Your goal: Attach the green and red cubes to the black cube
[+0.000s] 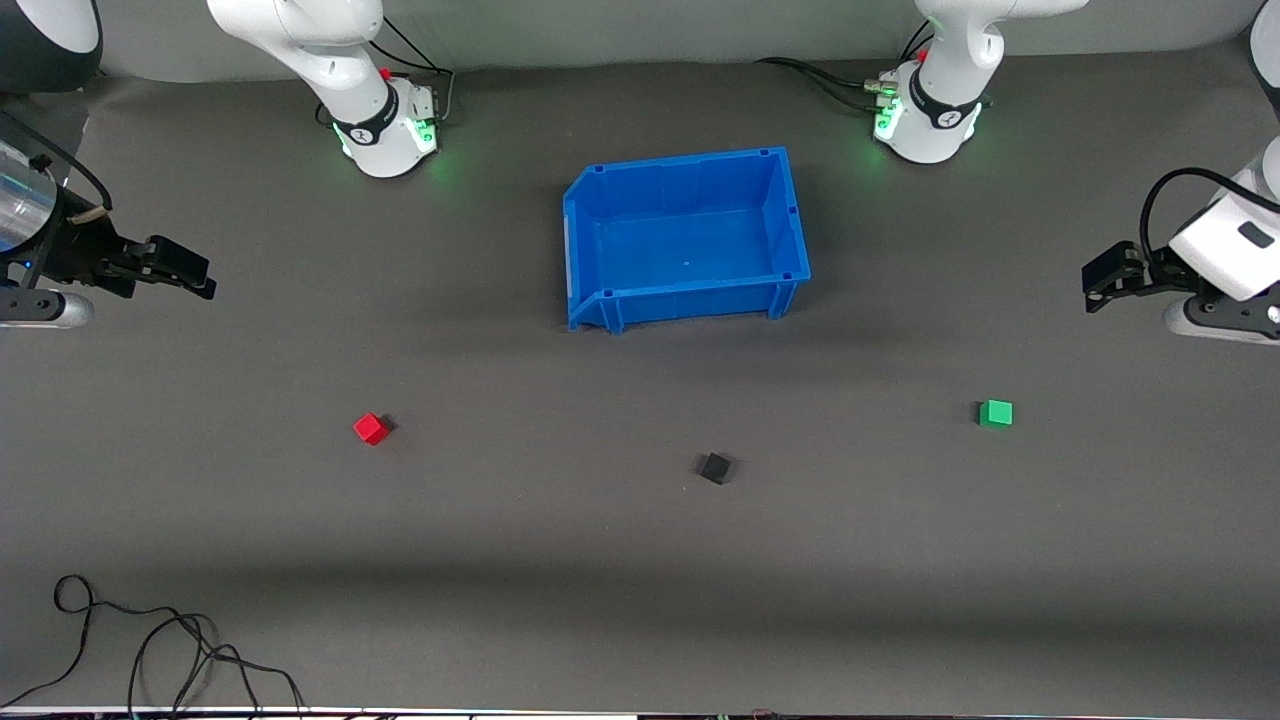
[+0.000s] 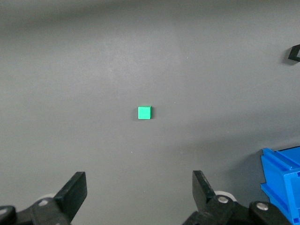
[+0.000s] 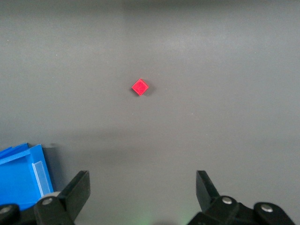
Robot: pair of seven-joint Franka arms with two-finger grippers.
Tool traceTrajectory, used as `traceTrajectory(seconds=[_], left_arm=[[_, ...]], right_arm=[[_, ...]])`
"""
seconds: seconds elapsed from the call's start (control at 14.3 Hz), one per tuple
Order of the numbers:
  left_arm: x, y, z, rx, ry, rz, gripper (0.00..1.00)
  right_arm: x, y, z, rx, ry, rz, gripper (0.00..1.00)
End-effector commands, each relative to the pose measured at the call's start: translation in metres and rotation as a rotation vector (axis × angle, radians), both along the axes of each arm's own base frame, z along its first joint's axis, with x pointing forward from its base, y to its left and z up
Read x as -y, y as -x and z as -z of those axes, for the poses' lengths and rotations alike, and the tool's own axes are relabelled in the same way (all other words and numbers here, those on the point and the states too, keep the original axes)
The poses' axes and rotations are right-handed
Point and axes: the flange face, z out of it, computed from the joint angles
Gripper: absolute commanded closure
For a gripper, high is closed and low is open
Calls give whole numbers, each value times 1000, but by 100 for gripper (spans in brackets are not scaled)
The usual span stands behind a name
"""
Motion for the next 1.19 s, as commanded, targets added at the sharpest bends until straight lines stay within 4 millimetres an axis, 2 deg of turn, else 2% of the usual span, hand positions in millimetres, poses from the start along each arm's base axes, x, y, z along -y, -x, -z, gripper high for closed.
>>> traceTrajectory(seconds=[0.0, 0.28, 0.49, 0.77, 1.12], left_arm=[[-2, -1, 1, -16, -13, 3, 0], [-2, 0, 0, -13, -13, 3, 0], [-1, 0, 0, -14, -12, 4, 0], [-1, 0, -2, -9, -13, 2, 0], [-10, -1, -2, -3, -6, -20, 0]], right_arm=[[-1, -1, -6, 13, 5, -28, 0], [-2, -4, -7, 30, 3, 0, 0], [2, -6, 2, 33, 14, -11, 0], [14, -18, 60, 16, -1, 24, 0], [11, -13, 160, -4, -6, 21, 0]])
